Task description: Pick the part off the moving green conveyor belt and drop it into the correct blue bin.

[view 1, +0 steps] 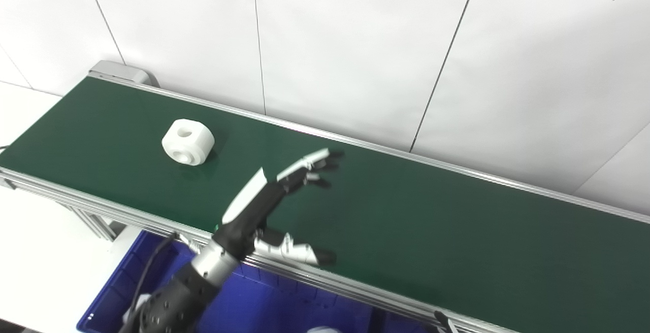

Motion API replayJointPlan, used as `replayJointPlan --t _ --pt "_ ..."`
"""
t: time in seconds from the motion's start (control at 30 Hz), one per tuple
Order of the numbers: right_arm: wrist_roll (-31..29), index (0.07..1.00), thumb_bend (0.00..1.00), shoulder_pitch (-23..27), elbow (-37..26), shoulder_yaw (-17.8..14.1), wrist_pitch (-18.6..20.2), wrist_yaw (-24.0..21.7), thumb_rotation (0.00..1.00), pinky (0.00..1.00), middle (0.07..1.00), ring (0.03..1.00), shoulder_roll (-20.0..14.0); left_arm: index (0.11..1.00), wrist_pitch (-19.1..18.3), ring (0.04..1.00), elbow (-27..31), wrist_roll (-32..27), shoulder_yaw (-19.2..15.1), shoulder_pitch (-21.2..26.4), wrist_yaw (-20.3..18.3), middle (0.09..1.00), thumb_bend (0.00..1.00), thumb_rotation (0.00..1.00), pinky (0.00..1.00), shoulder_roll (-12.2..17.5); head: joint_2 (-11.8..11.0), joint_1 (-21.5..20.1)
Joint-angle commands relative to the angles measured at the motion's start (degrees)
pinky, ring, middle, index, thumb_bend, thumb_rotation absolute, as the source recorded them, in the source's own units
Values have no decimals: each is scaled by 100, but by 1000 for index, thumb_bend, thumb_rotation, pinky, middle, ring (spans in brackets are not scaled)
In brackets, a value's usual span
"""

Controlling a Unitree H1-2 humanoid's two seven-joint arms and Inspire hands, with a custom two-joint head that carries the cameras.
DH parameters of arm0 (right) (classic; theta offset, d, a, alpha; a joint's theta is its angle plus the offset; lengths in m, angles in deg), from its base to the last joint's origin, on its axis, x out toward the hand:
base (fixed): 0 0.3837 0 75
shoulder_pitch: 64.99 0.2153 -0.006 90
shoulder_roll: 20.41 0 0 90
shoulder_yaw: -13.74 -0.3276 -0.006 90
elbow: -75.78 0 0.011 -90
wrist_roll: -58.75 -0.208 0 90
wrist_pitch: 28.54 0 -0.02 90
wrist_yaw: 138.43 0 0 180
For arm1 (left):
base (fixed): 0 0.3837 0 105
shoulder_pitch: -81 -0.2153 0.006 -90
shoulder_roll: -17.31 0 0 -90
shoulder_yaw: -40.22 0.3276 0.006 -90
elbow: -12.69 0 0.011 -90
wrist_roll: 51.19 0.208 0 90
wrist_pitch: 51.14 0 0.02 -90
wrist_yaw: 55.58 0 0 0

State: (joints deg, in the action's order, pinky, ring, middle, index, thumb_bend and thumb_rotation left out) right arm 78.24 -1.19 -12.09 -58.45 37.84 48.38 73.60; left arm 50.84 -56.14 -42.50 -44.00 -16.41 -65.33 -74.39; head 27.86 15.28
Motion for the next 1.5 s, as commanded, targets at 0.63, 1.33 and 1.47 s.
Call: replayJointPlan --t 0.63,1.33,1.47 --pt "-515 889 851 246 -22 274 -330 530 206 736 793 768 -223 939 -1586 995 -640 1470 -608 1641 -67 1000 678 146 911 952 21 378" --pt "-626 858 845 441 -31 1004 -331 1571 217 675 752 707 -739 968 -2243 1000 -2456 2898 -215 2392 107 1000 896 79 1000 1731 -23 557" --pt "-640 865 839 475 -32 1087 -331 1637 211 653 756 705 -800 964 -2280 1000 -2588 3088 -22 2454 3 1000 920 95 1000 1819 11 563"
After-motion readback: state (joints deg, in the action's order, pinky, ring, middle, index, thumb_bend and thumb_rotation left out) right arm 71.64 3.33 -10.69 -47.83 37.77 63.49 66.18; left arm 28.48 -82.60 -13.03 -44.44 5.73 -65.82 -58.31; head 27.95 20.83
